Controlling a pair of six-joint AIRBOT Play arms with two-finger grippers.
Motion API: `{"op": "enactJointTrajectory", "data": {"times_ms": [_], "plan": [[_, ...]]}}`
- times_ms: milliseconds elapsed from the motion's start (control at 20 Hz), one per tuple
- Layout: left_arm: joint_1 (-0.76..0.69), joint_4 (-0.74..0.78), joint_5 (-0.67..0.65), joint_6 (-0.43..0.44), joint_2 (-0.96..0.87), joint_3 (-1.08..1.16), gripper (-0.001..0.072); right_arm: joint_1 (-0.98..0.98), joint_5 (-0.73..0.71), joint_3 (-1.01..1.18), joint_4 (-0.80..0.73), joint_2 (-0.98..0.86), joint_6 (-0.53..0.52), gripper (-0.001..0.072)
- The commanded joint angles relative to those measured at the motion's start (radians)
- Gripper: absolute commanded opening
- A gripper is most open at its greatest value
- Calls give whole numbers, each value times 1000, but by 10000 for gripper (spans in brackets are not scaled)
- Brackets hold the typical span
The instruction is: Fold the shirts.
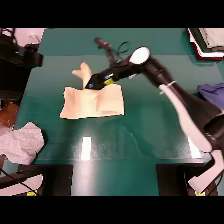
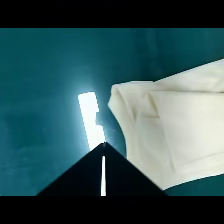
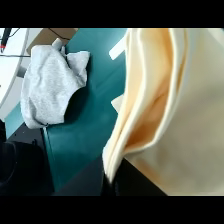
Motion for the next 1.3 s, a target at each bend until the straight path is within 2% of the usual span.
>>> {"op": "enactJointTrajectory", "data": {"times_ms": [0,50,100,150,300,350,500,650,700,750,800,850,1050,1250], "plan": [[31,-6,-30,-2,37,-1,24,111,-141,131,0,-147,-34,114],[31,-25,-29,-2,37,-1,24,139,-166,185,0,-188,-34,308],[31,-36,-30,-2,37,-1,24,166,-179,230,0,-221,-34,445],[31,-37,-32,-2,37,-1,25,183,-181,247,-1,-230,-35,482],[31,-37,-54,-2,37,-1,25,149,-127,113,-45,-130,-33,475],[31,-37,-60,-2,37,-1,24,117,-79,58,-91,-88,-25,449],[31,-46,-56,-2,37,-1,25,-15,51,-127,-225,37,4,442],[31,-53,-56,-2,37,-1,25,-178,72,-327,-263,146,73,447],[31,-53,-56,-2,37,-1,24,-237,71,-385,-262,172,98,464],[31,-55,-55,-2,37,-1,25,-289,68,-433,-259,191,103,528],[31,-56,-55,-2,37,-1,24,-332,60,-470,-249,200,103,685],[31,-56,-51,-2,37,-1,24,-362,47,-504,-222,203,103,717],[31,-60,-4,-2,33,-11,25,-394,-72,-597,-62,173,101,696],[31,-103,2,-2,26,-56,25,-303,-82,-525,-33,50,101,696]]}}
